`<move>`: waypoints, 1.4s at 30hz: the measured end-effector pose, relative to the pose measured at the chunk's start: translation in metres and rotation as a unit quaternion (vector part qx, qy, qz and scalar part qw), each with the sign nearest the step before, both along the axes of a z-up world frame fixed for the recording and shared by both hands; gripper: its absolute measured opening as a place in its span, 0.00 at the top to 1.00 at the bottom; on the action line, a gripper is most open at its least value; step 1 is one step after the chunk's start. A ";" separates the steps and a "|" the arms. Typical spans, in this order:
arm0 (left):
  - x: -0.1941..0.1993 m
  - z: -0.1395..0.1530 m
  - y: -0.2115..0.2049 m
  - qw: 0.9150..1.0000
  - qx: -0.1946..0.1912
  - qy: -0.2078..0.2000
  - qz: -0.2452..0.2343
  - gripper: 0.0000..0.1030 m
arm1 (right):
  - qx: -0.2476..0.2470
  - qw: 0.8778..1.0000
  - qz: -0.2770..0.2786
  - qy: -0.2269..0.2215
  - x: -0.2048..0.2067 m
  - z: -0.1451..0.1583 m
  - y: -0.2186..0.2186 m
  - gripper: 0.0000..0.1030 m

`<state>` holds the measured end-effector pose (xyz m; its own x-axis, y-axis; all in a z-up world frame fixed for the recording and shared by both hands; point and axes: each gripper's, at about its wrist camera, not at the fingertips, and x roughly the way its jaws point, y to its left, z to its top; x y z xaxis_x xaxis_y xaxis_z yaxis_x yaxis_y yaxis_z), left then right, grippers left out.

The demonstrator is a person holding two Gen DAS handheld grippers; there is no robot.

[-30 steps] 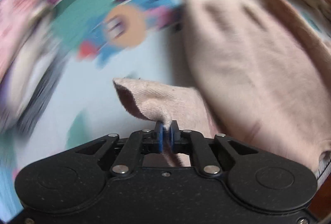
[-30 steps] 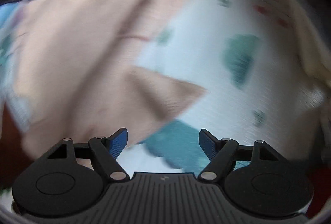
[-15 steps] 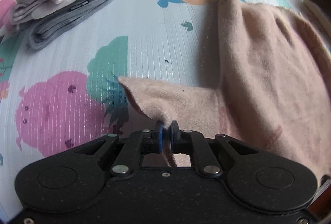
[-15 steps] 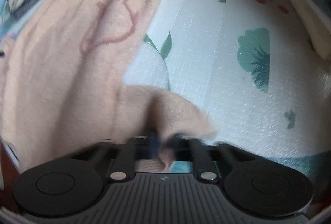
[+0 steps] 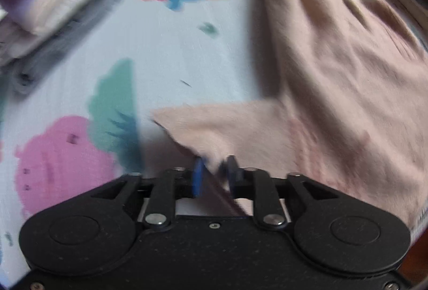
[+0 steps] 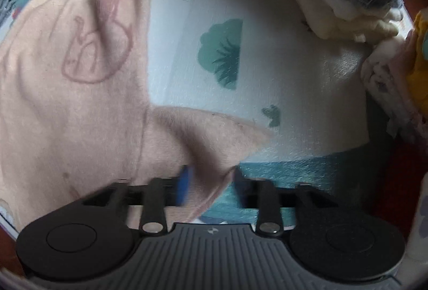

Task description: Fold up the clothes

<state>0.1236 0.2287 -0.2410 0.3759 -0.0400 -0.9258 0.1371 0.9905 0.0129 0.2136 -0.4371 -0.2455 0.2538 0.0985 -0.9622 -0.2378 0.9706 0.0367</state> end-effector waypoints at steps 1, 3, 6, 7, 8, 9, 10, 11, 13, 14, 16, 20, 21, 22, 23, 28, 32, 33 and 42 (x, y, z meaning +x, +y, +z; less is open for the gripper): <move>0.004 0.007 0.003 1.000 0.011 -0.015 -0.004 0.81 | 0.001 1.000 0.009 -0.019 -0.003 0.008 -0.001 0.43; 0.013 0.020 0.008 0.998 0.033 -0.046 -0.013 0.81 | -0.014 0.997 0.028 -0.065 0.008 0.024 0.003 0.43; 0.046 0.029 0.002 0.996 0.035 -0.074 -0.022 0.81 | 0.005 0.996 0.034 -0.083 0.039 0.022 0.020 0.43; 0.060 0.028 -0.005 0.996 0.028 -0.077 -0.026 0.81 | 0.013 0.995 0.035 -0.088 0.051 0.021 0.026 0.44; 0.075 0.027 -0.011 0.996 0.022 -0.081 -0.030 0.81 | 0.021 0.995 0.036 -0.092 0.062 0.020 0.032 0.45; 0.090 0.027 -0.017 0.996 0.015 -0.084 -0.033 0.81 | 0.029 0.994 0.038 -0.097 0.073 0.019 0.038 0.45; 0.103 0.025 -0.024 0.996 0.001 -0.085 -0.031 0.81 | 0.047 0.994 0.021 -0.098 0.085 0.016 0.043 0.47; 0.117 0.023 -0.030 0.996 -0.013 -0.086 -0.030 0.81 | 0.068 0.993 -0.003 -0.099 0.096 0.012 0.045 0.47; 0.142 0.019 -0.040 0.995 -0.051 -0.088 -0.023 0.81 | 0.105 0.988 -0.043 -0.108 0.119 0.003 0.049 0.48; 0.154 0.017 -0.043 0.993 -0.075 -0.088 -0.015 0.80 | 0.122 0.984 -0.057 -0.117 0.126 -0.002 0.054 0.48; 0.173 0.010 -0.049 0.990 -0.111 -0.086 0.001 0.72 | 0.134 0.983 -0.051 -0.118 0.137 -0.012 0.065 0.48; 0.207 -0.010 -0.062 0.985 -0.153 -0.083 0.023 0.72 | 0.152 0.981 -0.032 -0.116 0.157 -0.031 0.085 0.46; 0.207 -0.010 -0.064 0.984 -0.155 -0.084 0.018 0.72 | 0.157 0.981 -0.027 -0.115 0.161 -0.036 0.090 0.45; 0.208 -0.010 -0.066 0.984 -0.157 -0.085 0.012 0.72 | 0.161 0.980 -0.022 -0.114 0.166 -0.041 0.095 0.44; 0.208 -0.010 -0.068 0.984 -0.159 -0.085 0.007 0.72 | 0.160 0.981 -0.013 -0.110 0.171 -0.046 0.101 0.44; 0.210 -0.011 -0.080 0.981 -0.170 -0.089 -0.019 0.94 | 0.144 0.983 0.017 -0.114 0.158 -0.045 0.112 0.92; 0.219 -0.015 -0.078 0.985 -0.145 -0.090 -0.002 0.95 | 0.213 0.956 -0.111 -0.166 0.157 -0.029 0.065 0.92; 0.223 -0.017 -0.070 0.986 -0.135 -0.089 0.026 0.95 | 0.194 0.961 -0.122 -0.153 0.159 -0.035 0.062 0.92; 0.219 0.004 -0.096 0.985 -0.100 -0.141 -0.030 0.81 | 0.062 0.961 0.007 -0.270 0.142 -0.009 0.115 0.31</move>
